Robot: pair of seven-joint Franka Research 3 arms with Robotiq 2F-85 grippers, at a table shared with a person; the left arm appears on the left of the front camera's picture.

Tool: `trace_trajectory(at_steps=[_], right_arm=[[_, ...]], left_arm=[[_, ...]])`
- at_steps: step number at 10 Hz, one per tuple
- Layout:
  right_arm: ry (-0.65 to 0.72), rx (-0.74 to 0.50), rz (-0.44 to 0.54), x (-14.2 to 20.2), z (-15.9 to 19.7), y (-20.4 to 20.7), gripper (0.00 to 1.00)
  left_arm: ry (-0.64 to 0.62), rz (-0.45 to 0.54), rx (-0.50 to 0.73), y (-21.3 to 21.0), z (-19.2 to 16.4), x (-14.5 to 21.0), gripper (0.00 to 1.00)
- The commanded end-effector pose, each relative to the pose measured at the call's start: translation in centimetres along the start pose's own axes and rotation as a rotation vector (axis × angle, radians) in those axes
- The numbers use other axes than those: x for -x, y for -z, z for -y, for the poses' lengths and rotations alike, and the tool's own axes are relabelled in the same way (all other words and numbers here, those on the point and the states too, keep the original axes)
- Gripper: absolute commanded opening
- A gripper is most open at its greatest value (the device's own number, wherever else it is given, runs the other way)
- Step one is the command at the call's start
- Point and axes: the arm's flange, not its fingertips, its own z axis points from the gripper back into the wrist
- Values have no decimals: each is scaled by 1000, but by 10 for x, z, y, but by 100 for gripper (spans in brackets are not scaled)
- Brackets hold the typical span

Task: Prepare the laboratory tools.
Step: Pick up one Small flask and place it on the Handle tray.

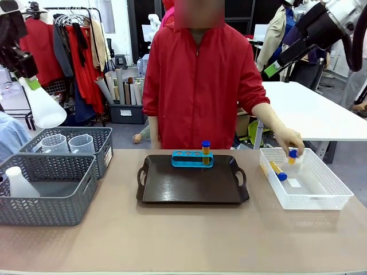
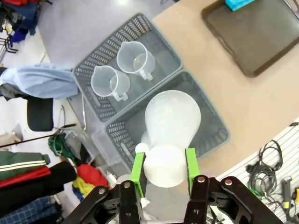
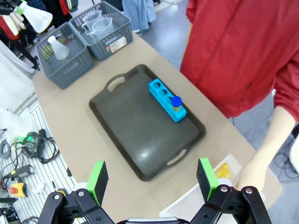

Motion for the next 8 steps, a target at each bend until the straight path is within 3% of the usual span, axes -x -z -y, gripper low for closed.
trace_trajectory(at_steps=[1, 4, 6, 8], right_arm=[[3, -5, 8, 0, -1, 0, 100], [3, -5, 8, 0, -1, 0, 100], [3, -5, 8, 0, -1, 0, 100], [3, -5, 8, 0, -1, 0, 100]], left_arm=[[0, 1, 0, 0, 0, 0, 0], [94, 36, 33, -45, 17, -22, 0], [139, 7, 24, -78, 33, -39, 0], [232, 74, 40, -99, 49, -61, 0]])
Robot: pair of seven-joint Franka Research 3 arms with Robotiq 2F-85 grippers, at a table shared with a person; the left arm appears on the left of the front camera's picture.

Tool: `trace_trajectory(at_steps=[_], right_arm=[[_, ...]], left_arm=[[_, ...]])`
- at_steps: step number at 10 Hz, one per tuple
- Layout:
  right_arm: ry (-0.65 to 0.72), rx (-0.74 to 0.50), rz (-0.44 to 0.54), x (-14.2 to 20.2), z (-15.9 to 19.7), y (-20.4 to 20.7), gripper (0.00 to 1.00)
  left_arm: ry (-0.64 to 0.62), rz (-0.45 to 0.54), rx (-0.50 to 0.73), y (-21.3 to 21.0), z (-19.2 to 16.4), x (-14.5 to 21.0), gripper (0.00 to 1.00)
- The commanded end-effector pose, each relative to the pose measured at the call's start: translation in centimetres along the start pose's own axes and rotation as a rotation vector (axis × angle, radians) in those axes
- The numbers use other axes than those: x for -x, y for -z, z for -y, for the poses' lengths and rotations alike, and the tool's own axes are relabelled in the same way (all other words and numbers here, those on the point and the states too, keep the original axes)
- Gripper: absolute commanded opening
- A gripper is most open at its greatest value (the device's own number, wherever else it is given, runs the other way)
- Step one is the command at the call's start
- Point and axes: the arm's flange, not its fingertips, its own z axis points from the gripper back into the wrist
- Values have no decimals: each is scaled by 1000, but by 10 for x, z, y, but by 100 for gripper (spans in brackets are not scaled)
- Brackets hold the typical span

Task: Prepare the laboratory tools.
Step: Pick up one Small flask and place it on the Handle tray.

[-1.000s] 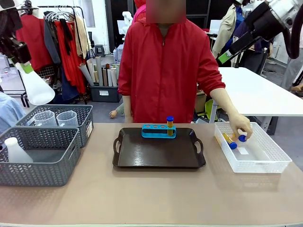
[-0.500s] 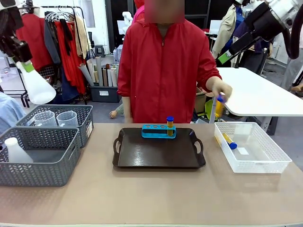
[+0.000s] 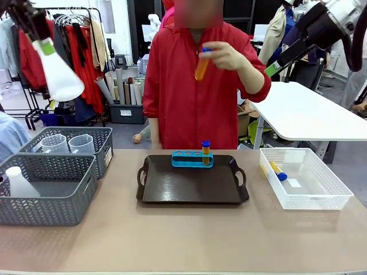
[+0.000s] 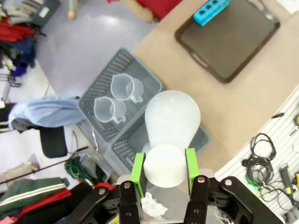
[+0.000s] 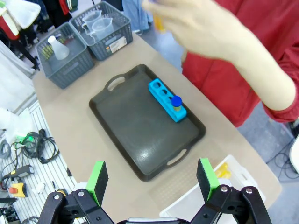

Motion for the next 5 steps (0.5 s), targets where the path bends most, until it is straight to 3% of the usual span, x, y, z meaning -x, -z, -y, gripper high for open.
trace_trajectory(at_steps=[1, 5], right_arm=[[4, -5, 8, 0, -1, -1, 100], [4, -5, 8, 0, -1, -1, 100]], left_arm=[[83, 43, 23, -17, -5, -22, 0], [199, 98, 42, -24, 23, -67, 0]])
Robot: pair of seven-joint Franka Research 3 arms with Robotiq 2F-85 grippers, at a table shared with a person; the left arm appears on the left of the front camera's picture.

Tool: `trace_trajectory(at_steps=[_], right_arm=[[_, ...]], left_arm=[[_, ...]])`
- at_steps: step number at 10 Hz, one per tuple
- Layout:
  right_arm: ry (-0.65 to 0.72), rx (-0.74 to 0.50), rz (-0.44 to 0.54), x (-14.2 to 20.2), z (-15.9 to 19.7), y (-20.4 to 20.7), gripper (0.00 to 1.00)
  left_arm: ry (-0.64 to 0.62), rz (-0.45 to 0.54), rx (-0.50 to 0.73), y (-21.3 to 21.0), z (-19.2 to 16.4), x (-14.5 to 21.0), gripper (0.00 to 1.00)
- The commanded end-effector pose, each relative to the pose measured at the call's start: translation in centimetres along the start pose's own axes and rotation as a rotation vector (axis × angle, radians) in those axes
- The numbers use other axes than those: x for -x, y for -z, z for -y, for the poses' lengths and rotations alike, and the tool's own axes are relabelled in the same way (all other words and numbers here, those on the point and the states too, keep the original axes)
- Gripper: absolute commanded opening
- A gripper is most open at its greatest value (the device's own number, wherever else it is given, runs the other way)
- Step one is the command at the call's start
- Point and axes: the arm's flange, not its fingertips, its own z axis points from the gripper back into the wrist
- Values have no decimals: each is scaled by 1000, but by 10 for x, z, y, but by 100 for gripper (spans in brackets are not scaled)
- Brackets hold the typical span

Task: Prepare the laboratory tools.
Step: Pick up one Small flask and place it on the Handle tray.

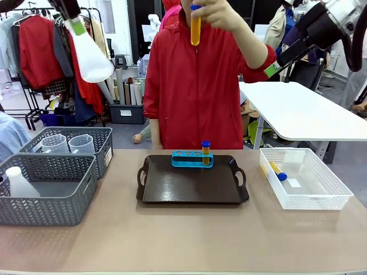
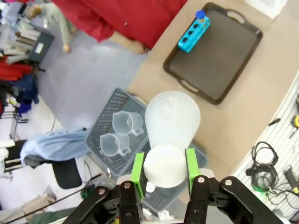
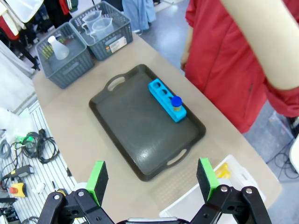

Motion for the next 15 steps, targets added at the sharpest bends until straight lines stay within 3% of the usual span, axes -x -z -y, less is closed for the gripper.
trace_trajectory(at_steps=[1, 5, 13, 15], right_arm=[[4, -5, 8, 0, -1, -1, 100], [4, -5, 8, 0, -1, -1, 100], [4, -5, 8, 0, -1, -1, 100], [4, -5, 8, 0, -1, -1, 100]], left_arm=[[63, 16, 24, -2, 0, -14, 0], [124, 40, 56, 23, 20, -42, 0], [104, 13, 45, 32, 23, -47, 0], [201, 30, 106, 46, 36, -71, 0]])
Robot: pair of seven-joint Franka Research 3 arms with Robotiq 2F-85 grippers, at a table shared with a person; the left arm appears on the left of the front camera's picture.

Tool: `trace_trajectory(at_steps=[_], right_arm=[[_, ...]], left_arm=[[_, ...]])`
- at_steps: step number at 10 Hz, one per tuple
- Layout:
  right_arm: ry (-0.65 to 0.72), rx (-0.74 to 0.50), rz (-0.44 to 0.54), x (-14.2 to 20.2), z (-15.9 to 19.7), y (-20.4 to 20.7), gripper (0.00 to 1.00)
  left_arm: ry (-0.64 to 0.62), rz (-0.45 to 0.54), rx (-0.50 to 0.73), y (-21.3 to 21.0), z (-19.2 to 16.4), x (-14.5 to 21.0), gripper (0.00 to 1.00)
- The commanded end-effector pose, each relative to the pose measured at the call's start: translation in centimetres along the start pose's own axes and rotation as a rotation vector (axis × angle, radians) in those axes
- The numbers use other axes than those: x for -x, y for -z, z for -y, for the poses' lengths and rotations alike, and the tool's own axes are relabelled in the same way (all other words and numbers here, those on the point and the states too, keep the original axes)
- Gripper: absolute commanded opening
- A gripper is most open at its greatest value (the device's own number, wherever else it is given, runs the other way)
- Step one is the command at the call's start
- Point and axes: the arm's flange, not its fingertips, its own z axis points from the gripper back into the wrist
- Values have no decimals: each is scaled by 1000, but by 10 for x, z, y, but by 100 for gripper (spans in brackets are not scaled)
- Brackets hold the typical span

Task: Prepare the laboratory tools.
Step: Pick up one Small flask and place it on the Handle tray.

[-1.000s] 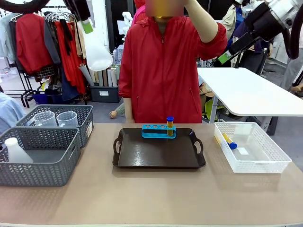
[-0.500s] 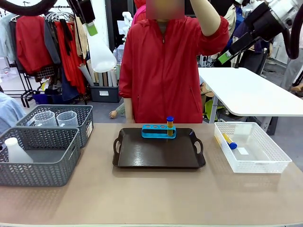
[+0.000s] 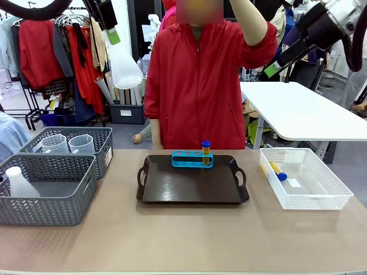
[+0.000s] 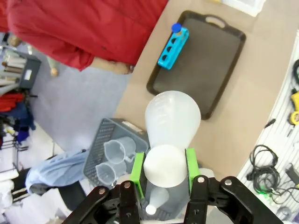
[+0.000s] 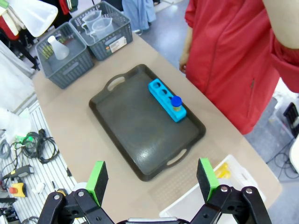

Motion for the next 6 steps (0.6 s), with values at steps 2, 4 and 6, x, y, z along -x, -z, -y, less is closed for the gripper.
trace_trajectory(at_steps=[2, 4, 6], right_arm=[[3, -5, 8, 0, -1, -1, 100], [3, -5, 8, 0, -1, -1, 100], [3, -5, 8, 0, -1, -1, 100]], left_arm=[[154, 18, 61, 29, 6, -47, 0], [239, 26, 116, 60, 22, -78, 0], [317, 1, 196, 95, 48, -105, 0]])
